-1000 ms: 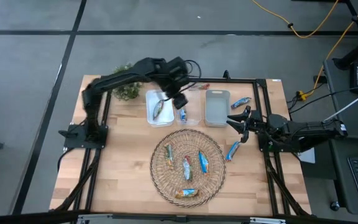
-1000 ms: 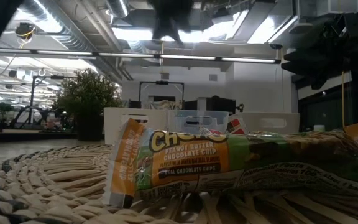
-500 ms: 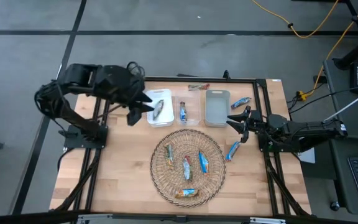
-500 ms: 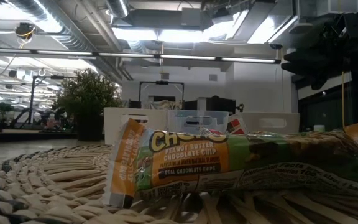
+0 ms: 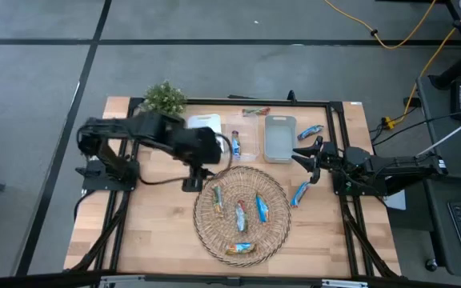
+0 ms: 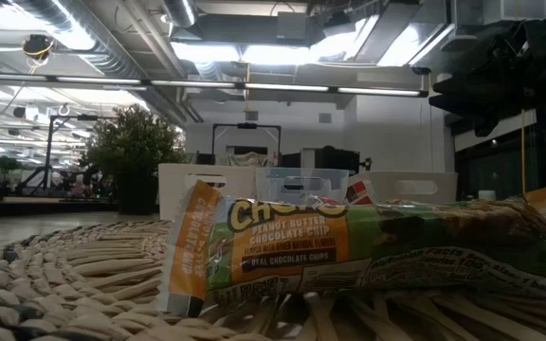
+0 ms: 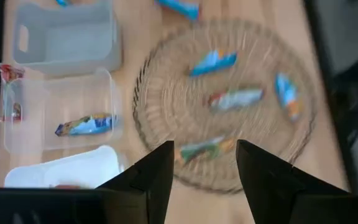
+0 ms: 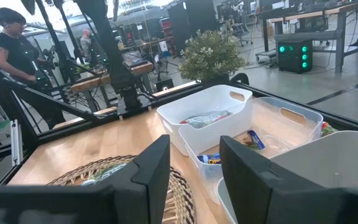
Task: Pick and place Granola Bars by type
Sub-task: Put the middle left yellow granola bar into the gray bin
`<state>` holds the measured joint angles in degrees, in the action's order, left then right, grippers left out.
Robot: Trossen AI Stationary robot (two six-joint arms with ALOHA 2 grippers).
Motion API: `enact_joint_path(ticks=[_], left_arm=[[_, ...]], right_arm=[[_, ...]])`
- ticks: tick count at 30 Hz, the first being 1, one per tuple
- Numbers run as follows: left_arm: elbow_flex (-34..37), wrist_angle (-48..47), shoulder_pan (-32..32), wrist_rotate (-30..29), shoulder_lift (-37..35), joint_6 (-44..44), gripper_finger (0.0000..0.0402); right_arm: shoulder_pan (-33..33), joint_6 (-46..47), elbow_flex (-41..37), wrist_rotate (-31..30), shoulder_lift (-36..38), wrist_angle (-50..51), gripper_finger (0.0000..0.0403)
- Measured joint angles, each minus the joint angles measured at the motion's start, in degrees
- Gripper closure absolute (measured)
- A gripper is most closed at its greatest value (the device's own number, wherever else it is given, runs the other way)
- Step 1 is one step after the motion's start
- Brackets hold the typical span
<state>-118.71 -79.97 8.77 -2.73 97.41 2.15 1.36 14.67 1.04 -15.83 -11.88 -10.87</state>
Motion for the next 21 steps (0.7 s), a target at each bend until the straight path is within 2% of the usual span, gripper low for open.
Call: enact_joint_path(ticks=[7,10,15,21], left_arm=[[0.30,-10.26,0.19,-3.33,9.76,-12.91,0.0237],[4.50,-6.03,0.05,-0.07,11.72,-17.70,0.0236],[16.85,4.88,-0.18,7.10,12.86,-20.56,0.0238],[30.46,16.75,-0.28,7.44,12.83,-23.16,0.0231]], right_arm=[[-0.02,-0.11,0.00,-0.01,0.00,0.02,0.0260],[-0.01,-0.13,0.00,-0.01,0.02,0.06,0.0260],[0.00,0.09,0.00,-0.01,0.02,0.09,0.0260],[-0.02,0.04,0.00,-0.01,0.02,0.09,0.0260]])
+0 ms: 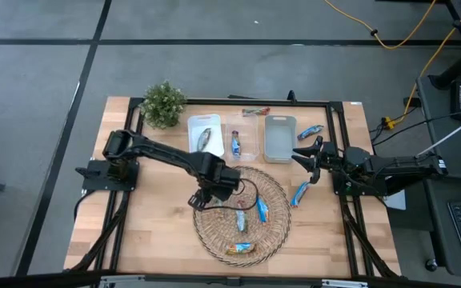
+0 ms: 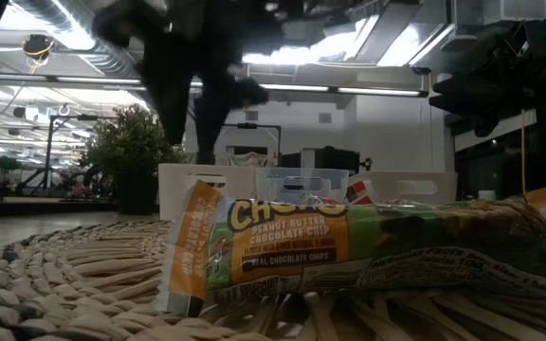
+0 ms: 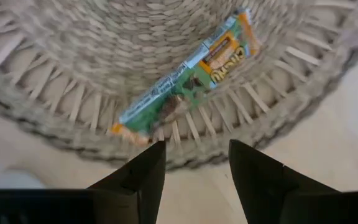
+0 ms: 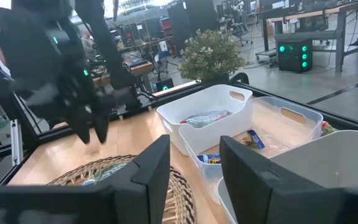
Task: Pick and place Granola Bars by type
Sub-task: Put the middle left yellow granola bar into the gray bin
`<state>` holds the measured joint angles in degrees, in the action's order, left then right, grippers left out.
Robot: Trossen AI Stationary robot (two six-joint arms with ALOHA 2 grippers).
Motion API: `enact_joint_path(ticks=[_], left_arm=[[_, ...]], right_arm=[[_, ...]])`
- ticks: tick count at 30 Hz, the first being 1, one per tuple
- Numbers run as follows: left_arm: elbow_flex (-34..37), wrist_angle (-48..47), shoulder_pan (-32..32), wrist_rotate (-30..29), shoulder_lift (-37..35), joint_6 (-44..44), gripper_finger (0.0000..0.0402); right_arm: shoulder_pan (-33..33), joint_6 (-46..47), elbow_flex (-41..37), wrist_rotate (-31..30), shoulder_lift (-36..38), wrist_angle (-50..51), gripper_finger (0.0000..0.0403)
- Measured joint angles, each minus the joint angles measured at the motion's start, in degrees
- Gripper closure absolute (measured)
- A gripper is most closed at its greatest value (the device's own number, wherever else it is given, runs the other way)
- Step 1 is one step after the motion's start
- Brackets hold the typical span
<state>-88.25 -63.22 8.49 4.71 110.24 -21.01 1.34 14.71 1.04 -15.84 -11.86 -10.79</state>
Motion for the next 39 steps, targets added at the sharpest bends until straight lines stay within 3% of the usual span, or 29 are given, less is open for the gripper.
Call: enact_joint_path(ticks=[4,11,22,32,36,39], left_arm=[[4.25,4.83,0.04,-0.24,0.00,-0.06,0.0214],[4.49,5.17,-0.02,-2.48,-0.04,2.27,0.0168],[4.57,7.88,0.87,-10.23,2.48,-8.76,0.0123],[4.53,9.49,0.74,-9.71,6.50,-12.33,0.0145],[4.55,9.35,0.74,-10.75,7.04,-11.62,0.0182],[4.53,9.33,0.76,-13.07,6.95,-10.79,0.0230]], right_arm=[[0.01,0.07,0.00,0.01,0.00,0.05,0.0260],[0.00,0.21,0.00,0.02,-0.01,0.61,0.0260],[0.00,0.49,0.00,0.00,-0.02,1.63,0.0260],[0.02,3.20,0.00,0.46,-0.54,3.08,0.0260],[0.00,3.11,0.00,0.46,-0.52,3.05,0.0260],[0.01,3.08,0.00,0.46,-0.52,3.06,0.0260]])
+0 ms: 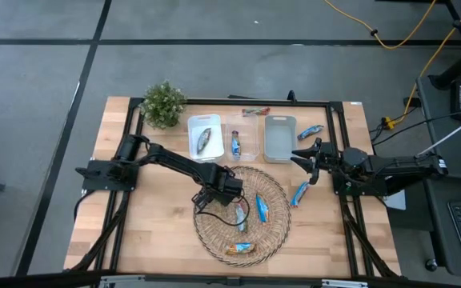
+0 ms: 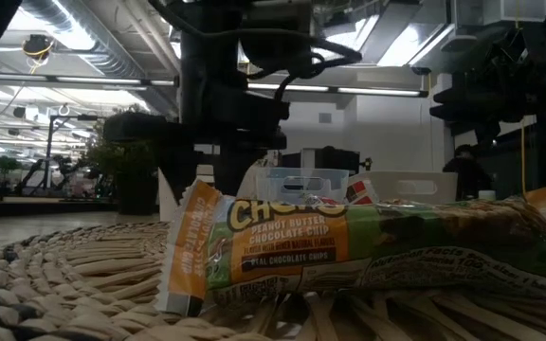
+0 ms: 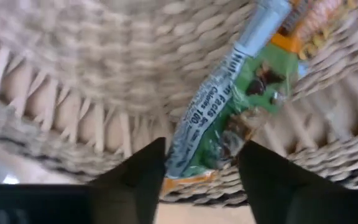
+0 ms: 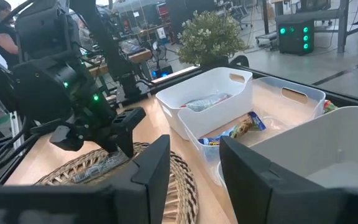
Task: Pick and place Granola Bars by type
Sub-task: Put the middle left yellow granola bar into the gray bin
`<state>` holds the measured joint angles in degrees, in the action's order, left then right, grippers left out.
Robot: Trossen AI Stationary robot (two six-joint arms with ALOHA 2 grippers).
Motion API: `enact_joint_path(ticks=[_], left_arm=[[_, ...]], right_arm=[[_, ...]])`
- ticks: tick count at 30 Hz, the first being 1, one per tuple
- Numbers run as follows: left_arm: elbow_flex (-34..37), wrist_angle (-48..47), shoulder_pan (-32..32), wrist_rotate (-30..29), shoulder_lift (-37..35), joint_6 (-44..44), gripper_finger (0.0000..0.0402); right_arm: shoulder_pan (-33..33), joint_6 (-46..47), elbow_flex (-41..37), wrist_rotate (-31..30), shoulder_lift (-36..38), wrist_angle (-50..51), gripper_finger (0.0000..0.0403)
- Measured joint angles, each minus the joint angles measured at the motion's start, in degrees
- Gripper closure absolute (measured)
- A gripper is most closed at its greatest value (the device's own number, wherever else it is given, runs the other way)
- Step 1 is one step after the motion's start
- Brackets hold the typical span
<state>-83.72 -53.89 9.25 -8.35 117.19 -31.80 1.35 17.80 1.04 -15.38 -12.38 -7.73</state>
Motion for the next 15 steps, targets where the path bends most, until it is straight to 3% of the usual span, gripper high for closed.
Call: enact_joint_path(ticks=[5,8,11,15], left_arm=[[-1.96,-4.40,-0.04,-2.51,-0.09,1.45,0.0328],[-4.38,-8.15,-0.19,-2.50,-0.13,3.04,0.0367],[-8.37,-13.52,-0.62,-3.11,-0.45,4.48,0.0370],[-15.45,-19.75,-1.51,-9.31,-2.75,6.36,0.0374]], right_arm=[[0.01,-0.09,0.01,-0.01,0.00,-0.02,0.0260],[-0.01,-0.14,0.00,0.00,0.00,0.00,0.0260],[-0.01,-0.19,0.00,0.00,0.00,0.00,0.0260],[-0.01,-0.21,0.00,0.00,0.00,-0.11,0.0260]])
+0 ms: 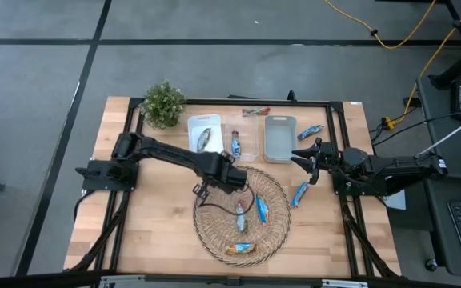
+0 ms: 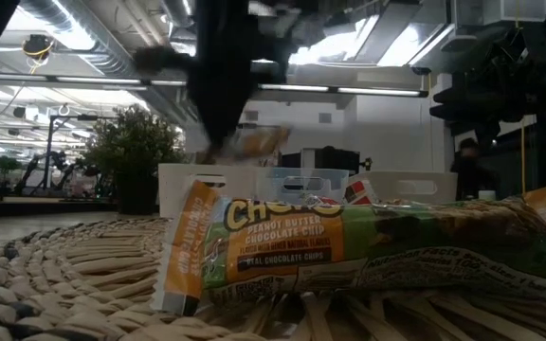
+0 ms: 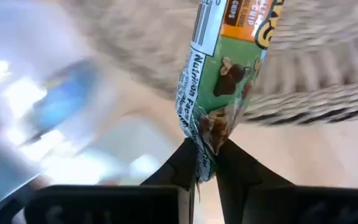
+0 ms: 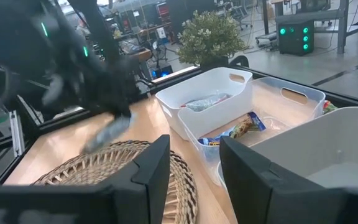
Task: Pick and place Granola Bars by type
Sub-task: Put the middle left yellow granola bar into the gray bin
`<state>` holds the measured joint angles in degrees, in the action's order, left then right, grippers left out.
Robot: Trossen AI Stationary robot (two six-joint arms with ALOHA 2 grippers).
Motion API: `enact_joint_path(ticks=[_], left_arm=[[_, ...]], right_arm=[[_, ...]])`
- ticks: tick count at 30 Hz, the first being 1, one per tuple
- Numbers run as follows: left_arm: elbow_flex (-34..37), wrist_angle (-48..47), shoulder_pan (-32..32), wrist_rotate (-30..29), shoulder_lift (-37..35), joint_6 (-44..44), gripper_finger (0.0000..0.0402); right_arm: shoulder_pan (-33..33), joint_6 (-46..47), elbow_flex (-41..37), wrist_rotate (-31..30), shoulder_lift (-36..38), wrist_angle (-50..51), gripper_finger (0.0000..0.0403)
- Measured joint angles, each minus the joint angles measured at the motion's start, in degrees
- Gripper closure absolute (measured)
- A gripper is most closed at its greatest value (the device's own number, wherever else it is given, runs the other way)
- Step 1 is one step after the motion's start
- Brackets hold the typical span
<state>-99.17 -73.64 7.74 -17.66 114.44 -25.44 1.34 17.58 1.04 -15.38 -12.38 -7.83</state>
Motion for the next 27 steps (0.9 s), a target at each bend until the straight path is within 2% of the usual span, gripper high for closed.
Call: enact_joint_path(ticks=[6,11,17,22,25,27], left_arm=[[-14.98,-6.26,-1.64,-7.35,-6.99,11.71,0.0375],[-23.46,-4.11,-1.98,-9.34,-14.01,20.85,0.0376],[-24.46,-1.12,-1.96,-11.69,-18.83,25.74,0.0376],[-24.53,-0.70,-2.20,-12.96,-18.89,27.94,0.0376],[-24.53,1.38,-3.15,-12.95,-17.01,25.01,0.0376],[-24.50,4.84,-4.21,-12.81,-15.24,22.13,0.0376]], right_arm=[[0.00,0.18,0.00,0.00,0.02,-1.45,0.0260],[0.02,0.17,0.00,0.00,0.02,-2.26,0.0260],[0.01,-0.02,0.00,0.23,0.02,-4.64,0.0260],[0.02,-3.37,0.66,0.50,0.04,-9.86,0.0260],[0.02,-10.07,5.85,1.05,-0.39,-8.66,0.0260],[0.02,-14.97,12.17,1.06,-1.86,-5.75,0.0258]])
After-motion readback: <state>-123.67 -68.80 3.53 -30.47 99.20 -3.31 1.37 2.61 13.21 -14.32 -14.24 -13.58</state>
